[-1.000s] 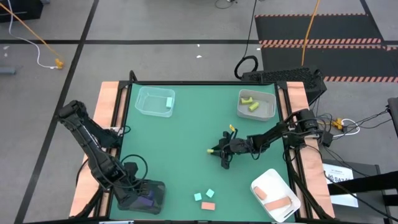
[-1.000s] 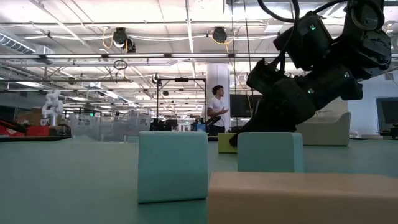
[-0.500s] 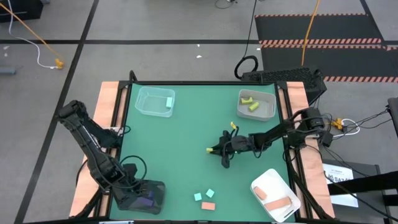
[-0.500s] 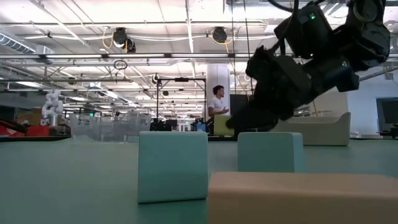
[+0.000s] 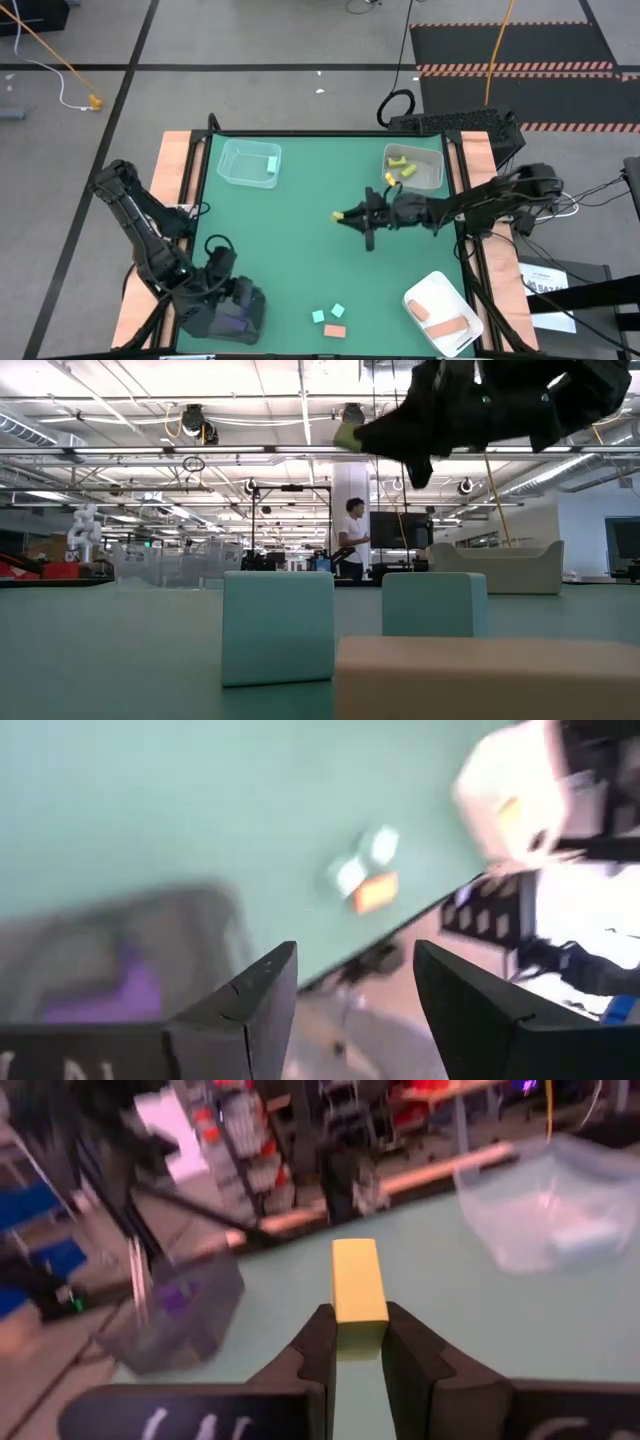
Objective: Sort & place blocks by color
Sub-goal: Put the light green block into the gray bin
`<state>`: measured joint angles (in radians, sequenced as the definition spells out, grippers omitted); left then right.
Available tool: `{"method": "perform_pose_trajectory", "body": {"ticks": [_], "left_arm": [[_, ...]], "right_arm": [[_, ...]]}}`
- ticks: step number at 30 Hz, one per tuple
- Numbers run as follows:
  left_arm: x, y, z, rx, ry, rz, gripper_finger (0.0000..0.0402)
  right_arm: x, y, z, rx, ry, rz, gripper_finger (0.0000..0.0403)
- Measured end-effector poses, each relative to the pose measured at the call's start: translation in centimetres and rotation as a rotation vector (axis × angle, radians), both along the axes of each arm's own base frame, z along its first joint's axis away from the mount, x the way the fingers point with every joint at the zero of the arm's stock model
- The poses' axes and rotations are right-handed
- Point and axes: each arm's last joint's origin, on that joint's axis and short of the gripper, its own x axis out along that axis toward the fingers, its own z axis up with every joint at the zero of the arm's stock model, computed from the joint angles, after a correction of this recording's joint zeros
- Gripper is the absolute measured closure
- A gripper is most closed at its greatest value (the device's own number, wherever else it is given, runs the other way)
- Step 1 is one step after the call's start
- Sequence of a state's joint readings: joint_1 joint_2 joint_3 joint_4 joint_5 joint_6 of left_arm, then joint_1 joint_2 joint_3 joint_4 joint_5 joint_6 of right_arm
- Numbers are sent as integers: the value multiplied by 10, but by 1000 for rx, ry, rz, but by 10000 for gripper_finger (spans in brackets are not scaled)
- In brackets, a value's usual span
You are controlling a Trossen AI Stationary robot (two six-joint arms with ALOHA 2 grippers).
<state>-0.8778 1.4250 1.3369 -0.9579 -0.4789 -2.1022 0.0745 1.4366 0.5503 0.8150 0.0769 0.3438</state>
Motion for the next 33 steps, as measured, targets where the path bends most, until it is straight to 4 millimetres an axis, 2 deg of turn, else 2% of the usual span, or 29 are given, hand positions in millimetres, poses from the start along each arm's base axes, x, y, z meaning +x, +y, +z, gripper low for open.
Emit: {"method": "perform_pose_trajectory", "body": {"ticks": [6,13,23,33], "left_arm": [[12,14,-6,306,-155,33,199],[35,42,-11,541,-121,-2,199],[70,73,-2,869,-101,-229,199],[82,93,-2,967,-34,-363,199]], "right_arm": [[-14,-7,36,10,-149,-29,365],[-32,-10,65,20,-278,-81,365],[-35,-12,69,21,-293,-182,365],[-35,-14,66,52,-263,-241,365]]}}
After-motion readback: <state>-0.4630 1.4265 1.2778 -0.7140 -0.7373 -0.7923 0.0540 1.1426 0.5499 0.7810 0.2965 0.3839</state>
